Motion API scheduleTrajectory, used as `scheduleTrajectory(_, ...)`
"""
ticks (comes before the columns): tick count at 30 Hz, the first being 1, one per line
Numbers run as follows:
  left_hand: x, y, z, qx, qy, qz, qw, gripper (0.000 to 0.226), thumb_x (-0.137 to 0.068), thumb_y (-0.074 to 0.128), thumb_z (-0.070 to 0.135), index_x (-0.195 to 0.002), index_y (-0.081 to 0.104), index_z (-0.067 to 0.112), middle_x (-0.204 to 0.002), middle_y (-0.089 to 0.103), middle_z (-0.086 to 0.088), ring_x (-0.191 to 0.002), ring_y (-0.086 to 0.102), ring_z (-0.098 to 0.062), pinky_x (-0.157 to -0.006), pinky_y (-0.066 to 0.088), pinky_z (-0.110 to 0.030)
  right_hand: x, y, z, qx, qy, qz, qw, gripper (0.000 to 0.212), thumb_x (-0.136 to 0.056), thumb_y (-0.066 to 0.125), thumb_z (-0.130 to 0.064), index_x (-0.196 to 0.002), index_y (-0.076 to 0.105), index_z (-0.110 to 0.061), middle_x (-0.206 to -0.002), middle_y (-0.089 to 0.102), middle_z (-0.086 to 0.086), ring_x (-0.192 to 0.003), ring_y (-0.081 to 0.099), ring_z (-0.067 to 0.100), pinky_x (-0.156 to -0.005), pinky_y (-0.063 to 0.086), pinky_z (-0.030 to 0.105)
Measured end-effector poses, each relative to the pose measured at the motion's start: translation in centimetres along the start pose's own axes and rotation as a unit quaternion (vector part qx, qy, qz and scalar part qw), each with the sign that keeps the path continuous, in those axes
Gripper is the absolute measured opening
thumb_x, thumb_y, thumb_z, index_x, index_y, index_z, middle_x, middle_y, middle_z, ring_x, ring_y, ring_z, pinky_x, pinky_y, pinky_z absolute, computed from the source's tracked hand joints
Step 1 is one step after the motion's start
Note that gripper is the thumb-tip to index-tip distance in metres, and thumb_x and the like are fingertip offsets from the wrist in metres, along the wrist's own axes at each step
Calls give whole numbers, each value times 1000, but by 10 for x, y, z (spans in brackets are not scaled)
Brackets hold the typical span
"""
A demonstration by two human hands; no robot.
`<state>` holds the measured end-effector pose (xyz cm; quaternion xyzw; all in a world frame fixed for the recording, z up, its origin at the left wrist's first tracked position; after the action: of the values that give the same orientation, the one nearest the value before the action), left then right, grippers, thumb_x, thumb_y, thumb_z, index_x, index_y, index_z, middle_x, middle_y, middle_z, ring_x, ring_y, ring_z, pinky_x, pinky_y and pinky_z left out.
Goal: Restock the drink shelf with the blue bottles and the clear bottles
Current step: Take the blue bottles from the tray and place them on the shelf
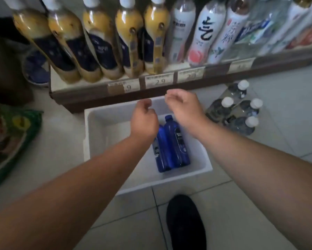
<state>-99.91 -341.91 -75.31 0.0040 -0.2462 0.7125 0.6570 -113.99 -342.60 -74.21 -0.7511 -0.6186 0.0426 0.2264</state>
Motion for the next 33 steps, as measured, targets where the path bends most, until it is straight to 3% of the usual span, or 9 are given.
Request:
scheduleTrajectory(6,-8,40,-106,-87,-173,-69,979,34,-88,48,19,-112,61,-2,-111,66,-24,-104,64,-42,-90,55,-45,14,33,84,52,150,-43,986,14,-81,52,-8,-78,62,1,-69,56,8,-66,54,22,-66,43,32)
scheduleTrajectory(10,-10,51,-134,-88,-195,-95,972,59,-62,48,30,-109,64,-2,-106,68,-26,-98,67,-44,-74,58,-41,30,52,104,105,181,-86,974,18,-85,47,-6,-77,62,-8,-82,64,10,-78,59,29,-66,46,32)
scheduleTrajectory(13,-1,55,-133,-48,-219,-125,967,50,-78,60,31,-115,60,-2,-92,65,-20,-81,64,-36,-65,47,-35,32,50,114,128,217,-56,966,20,-92,42,-8,-93,62,-6,-89,59,7,-78,56,24,-66,43,29)
scheduleTrajectory(18,3,61,-145,-20,-248,-124,960,69,-77,66,60,-117,61,4,-108,68,-13,-96,66,-30,-75,52,-35,51,51,126,110,249,-47,961,26,-89,43,-6,-64,49,-13,-68,51,5,-68,50,24,-60,36,30)
scheduleTrajectory(22,3,51,-142,62,-257,-155,952,63,-63,83,53,-103,68,6,-99,74,-17,-87,72,-28,-83,60,-45,61,50,122,-12,248,-30,968,17,-88,52,-5,-79,65,-9,-71,62,2,-70,60,21,-64,47,31)
scheduleTrajectory(25,10,40,-128,146,-244,-207,936,43,-77,81,38,-103,70,6,-97,74,-17,-81,71,-27,-84,60,-43,70,52,106,-145,239,-28,960,29,-93,52,5,-111,68,-11,-87,70,1,-83,67,12,-80,57,23)
scheduleTrajectory(27,18,31,-112,204,-232,-230,923,35,-85,74,34,-107,68,8,-95,73,-13,-77,72,-23,-77,61,-38,74,44,94,-196,222,3,955,34,-92,53,7,-120,63,-10,-93,66,2,-87,65,14,-82,55,28)
scheduleTrajectory(30,31,15,-76,294,-221,-254,894,36,-93,60,39,-108,66,7,-81,75,-7,-66,73,-18,-63,60,-31,84,36,77,-235,219,-18,947,45,-83,64,-15,-128,61,-14,-120,66,7,-111,66,25,-83,58,38)
scheduleTrajectory(33,40,1,-38,344,-212,-275,872,47,-92,51,54,-93,65,9,-85,71,-10,-82,70,-26,-85,60,-43,96,37,43,-271,193,-112,936,52,-81,65,-27,-132,60,-18,-129,67,15,-121,64,33,-87,57,51)
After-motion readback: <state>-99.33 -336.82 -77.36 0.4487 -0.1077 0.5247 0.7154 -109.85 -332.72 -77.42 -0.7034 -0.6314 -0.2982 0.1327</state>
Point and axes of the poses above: each hand's wrist, its own x-axis away from the middle knuckle, its own y-axis out of the palm, z = x × y, the point moved 7 cm from there along -x, towards the middle knuckle
